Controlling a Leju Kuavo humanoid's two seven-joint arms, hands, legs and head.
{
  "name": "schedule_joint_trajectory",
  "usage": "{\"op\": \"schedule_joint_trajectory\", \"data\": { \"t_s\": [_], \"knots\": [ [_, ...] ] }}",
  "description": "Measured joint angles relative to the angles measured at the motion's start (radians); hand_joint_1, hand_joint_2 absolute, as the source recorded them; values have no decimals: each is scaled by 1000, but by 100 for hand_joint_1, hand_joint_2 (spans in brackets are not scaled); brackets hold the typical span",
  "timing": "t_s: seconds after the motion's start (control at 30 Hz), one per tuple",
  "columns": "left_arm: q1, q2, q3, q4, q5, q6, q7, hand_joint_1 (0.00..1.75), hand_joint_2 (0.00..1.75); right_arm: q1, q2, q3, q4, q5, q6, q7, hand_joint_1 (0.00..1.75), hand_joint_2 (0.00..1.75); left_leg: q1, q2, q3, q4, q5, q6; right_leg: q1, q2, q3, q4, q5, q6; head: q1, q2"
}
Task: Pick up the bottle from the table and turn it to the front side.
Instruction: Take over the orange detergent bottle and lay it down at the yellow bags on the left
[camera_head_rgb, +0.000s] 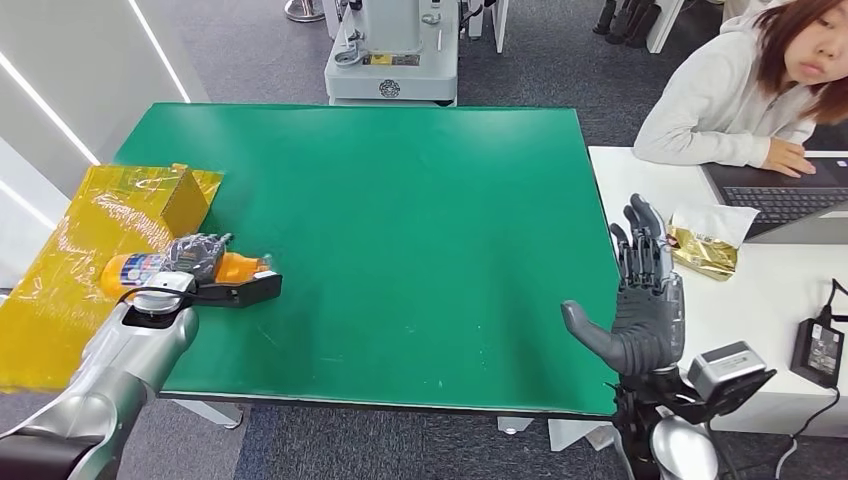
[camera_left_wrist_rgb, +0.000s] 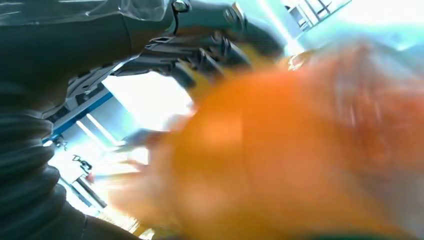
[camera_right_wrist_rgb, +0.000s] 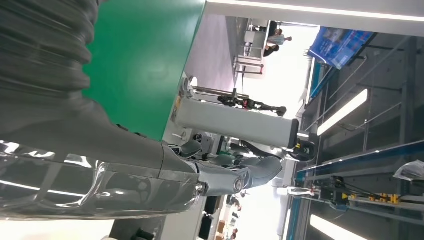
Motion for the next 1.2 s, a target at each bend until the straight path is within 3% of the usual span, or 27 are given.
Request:
{"op": "schedule_joint_trajectory", "data": {
  "t_s": [0.73, 1.03, 1.13, 1.2],
  "knots": [
    [11, -29, 9, 21, 4, 60, -35, 0, 175, 34, -16, 2, 42, 14, -17, -33, 0, 175, 0, 0, 0, 0, 0, 0, 0, 0, 0, 0, 0, 0, 0, 0],
    [26, -95, 91, -22, 184, 278, -213, 0, 175, 67, -7, 0, 27, 17, -23, -32, 0, 175, 0, 1, 0, 0, 0, 0, 0, 0, 0, 0, 0, 0, 0, 0],
    [47, -126, 107, -72, 218, 369, -224, 0, 175, 84, 3, -2, 17, 24, -36, -31, 0, 175, 0, 0, 0, 0, 0, 0, 0, 0, 0, -1, 0, 0, 0, 0],
    [73, -147, 108, -136, 201, 446, -175, 0, 175, 100, 16, -5, 5, 34, -42, -28, 0, 175, 0, -1, 0, 0, 0, 0, 0, -1, 0, -1, 0, 0, 0, 0]
  ]
}}
